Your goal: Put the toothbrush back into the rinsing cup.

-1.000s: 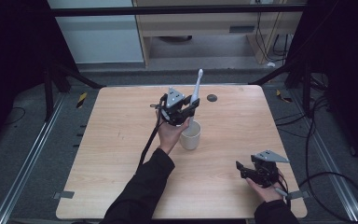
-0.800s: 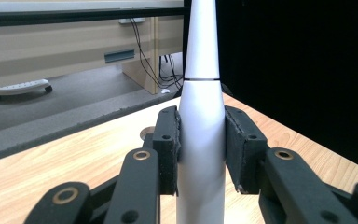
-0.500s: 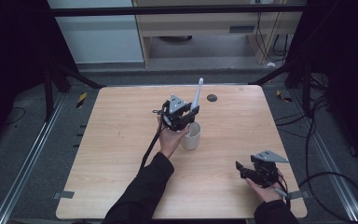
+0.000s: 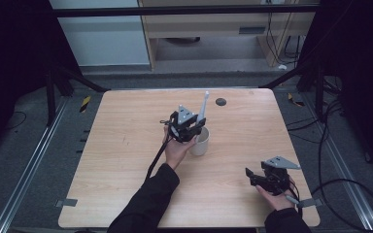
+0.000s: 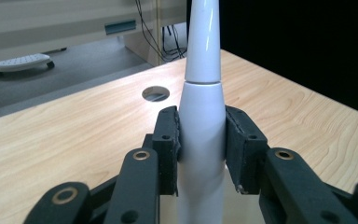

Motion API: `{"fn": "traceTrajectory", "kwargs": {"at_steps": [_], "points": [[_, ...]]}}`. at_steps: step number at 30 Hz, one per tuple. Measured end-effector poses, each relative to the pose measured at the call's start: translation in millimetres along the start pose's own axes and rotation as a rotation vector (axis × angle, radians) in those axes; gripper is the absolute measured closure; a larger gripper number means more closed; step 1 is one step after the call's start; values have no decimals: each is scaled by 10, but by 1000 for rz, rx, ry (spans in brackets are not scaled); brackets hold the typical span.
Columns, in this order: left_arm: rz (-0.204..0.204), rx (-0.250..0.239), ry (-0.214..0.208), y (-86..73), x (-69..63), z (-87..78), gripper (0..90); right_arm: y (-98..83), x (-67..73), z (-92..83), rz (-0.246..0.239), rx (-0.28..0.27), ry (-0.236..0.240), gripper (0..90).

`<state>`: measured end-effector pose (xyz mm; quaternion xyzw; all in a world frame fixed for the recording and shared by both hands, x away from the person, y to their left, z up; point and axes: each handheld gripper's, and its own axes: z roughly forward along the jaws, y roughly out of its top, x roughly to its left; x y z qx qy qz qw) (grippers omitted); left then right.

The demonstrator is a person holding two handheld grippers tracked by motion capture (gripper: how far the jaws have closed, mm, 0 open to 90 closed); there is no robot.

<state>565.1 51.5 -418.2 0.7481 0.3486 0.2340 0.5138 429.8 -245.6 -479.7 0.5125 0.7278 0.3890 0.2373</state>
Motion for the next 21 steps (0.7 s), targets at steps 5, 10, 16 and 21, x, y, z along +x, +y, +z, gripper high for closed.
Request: {"fn": "traceTrajectory", "kwargs": {"at_steps": [5, 10, 16, 21], "points": [[0, 39, 1, -82, 0, 15, 663, -2, 1, 1, 4, 3, 0, 325], [5, 47, 3, -110, 8, 14, 659, -1, 0, 2, 5, 3, 1, 325], [4, 41, -18, -70, 23, -61, 546, -2, -1, 0, 5, 4, 0, 324], [33, 72, -25, -45, 45, -210, 480, -1, 2, -13, 15, 3, 2, 322]]}}
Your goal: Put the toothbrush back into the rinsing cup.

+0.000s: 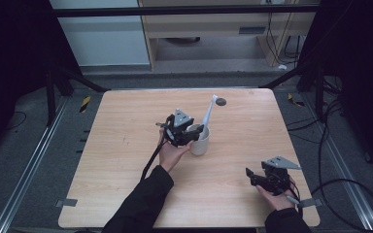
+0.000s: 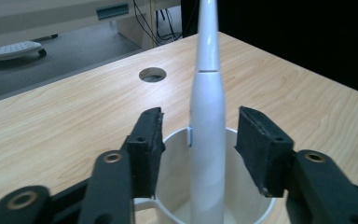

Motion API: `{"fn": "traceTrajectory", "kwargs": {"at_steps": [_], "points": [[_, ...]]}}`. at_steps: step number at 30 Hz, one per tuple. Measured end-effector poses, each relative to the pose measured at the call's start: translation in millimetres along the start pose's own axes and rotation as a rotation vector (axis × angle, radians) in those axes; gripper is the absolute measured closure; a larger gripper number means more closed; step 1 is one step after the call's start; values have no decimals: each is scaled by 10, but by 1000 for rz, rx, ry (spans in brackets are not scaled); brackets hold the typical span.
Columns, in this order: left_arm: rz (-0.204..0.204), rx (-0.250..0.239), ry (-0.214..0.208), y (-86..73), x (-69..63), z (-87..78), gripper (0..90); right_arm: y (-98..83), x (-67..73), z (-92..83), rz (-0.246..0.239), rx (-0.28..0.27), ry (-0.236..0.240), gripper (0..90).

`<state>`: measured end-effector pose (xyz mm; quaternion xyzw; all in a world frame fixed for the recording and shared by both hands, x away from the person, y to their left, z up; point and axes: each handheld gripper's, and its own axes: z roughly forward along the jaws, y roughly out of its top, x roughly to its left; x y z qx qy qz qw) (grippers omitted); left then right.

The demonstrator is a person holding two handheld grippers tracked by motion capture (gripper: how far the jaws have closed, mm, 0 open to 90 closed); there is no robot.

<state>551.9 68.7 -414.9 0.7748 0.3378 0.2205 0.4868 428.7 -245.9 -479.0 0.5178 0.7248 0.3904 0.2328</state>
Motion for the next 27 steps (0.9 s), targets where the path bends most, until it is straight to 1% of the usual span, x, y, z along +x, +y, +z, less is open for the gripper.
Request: {"fn": "traceTrajectory", "kwargs": {"at_steps": [2, 3, 4, 5, 6, 7, 8, 9, 10, 12, 13, 15, 16, 18, 19, 20, 22, 23, 24, 26, 27], "points": [[19, 13, 4, 1, 12, -90, 470, -1, -1, -2, -1, -1, -1, 321], [19, 13, 4, 1, 12, -90, 462, -1, -1, -2, -1, -1, -1, 321], [31, 21, 5, -6, 36, -185, 456, -2, 0, -2, -3, -4, -4, 319], [31, 21, 5, -6, 36, -185, 454, -2, 0, -2, -3, -4, -5, 319], [36, 31, 10, -22, 66, -280, 452, -2, 1, -3, -4, -3, -7, 319], [36, 31, 10, -22, 66, -280, 449, -2, 1, -3, -4, -3, -7, 319], [44, 46, 21, -43, 102, -378, 444, -4, -2, -5, -8, -5, -10, 318], [44, 46, 21, -43, 102, -378, 439, -4, -2, -5, -8, -5, -10, 318], [52, 58, 37, -71, 140, -485, 432, -3, 0, -14, -2, -6, -6, 314], [56, 71, 45, -111, 178, -595, 415, -7, -3, -16, -9, -11, -12, 306], [56, 71, 45, -111, 178, -595, 408, -7, -3, -16, -9, -11, -12, 306], [54, 83, 55, -185, 214, -715, 396, -8, -3, -18, -11, -14, -16, 297], [50, 91, 63, -259, 248, -804, 386, -10, 3, -21, -4, -14, -18, 286], [33, 94, 74, -363, 283, -899, 379, -9, 3, -22, -3, -13, -18, 275], [26, 101, 78, -418, 303, -944, 370, -10, 3, -22, -3, -12, -19, 270], [26, 101, 78, -418, 303, -944, 364, -11, 3, -22, -3, -14, -21, 265], [9, 128, 92, -545, 351, -1035, 361, -13, 2, -21, -6, -17, -22, 258], [-3, 143, 101, -600, 373, -1072, 350, -16, 4, -23, -2, -15, -21, 248], [-24, 153, 105, -702, 416, -1139, 348, -18, 2, -22, 0, -13, -22, 245], [-44, 168, 117, -817, 465, -1203, 341, -24, 1, -23, 4, -10, -21, 242], [-56, 174, 121, -874, 491, -1231, 338, -31, -2, -19, -3, -10, -29, 239]]}}
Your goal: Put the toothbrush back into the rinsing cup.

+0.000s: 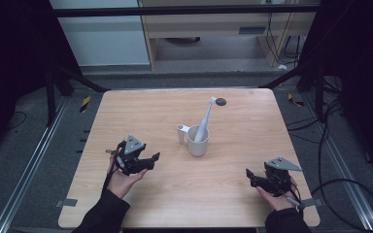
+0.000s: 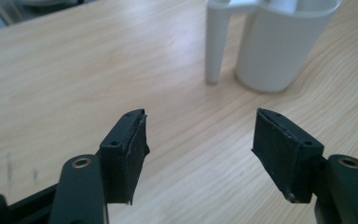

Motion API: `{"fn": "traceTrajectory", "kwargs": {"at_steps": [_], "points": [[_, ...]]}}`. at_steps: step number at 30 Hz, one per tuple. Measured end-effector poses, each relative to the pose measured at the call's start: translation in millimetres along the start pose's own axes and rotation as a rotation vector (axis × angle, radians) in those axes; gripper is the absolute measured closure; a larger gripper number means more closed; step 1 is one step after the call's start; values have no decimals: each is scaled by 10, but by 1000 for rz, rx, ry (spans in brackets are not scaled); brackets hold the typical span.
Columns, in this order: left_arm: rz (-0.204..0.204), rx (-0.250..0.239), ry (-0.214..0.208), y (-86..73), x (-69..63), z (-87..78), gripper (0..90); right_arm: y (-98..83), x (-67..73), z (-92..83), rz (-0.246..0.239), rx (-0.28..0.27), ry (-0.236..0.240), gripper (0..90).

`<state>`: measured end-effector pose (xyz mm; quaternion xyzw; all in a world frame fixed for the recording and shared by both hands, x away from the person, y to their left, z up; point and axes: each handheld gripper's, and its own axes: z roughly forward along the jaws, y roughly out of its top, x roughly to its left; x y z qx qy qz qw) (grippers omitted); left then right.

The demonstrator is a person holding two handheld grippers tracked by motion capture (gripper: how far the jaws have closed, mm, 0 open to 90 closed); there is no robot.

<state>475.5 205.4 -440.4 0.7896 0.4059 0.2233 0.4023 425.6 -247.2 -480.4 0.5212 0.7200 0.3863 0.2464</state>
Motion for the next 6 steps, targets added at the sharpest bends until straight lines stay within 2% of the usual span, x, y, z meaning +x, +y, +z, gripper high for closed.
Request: {"fn": "traceTrajectory", "kwargs": {"at_steps": [2, 4, 6], "points": [[-28, 5, -1, -122, 62, -30, 331, -12, -6, 4, 1, 5, -2, 235], [-33, 14, 4, -177, 93, -45, 328, -20, -4, 10, 1, 10, -8, 226], [-38, 39, 33, -273, 160, -85, 326, -24, -6, 15, -1, 13, -13, 219]]}}
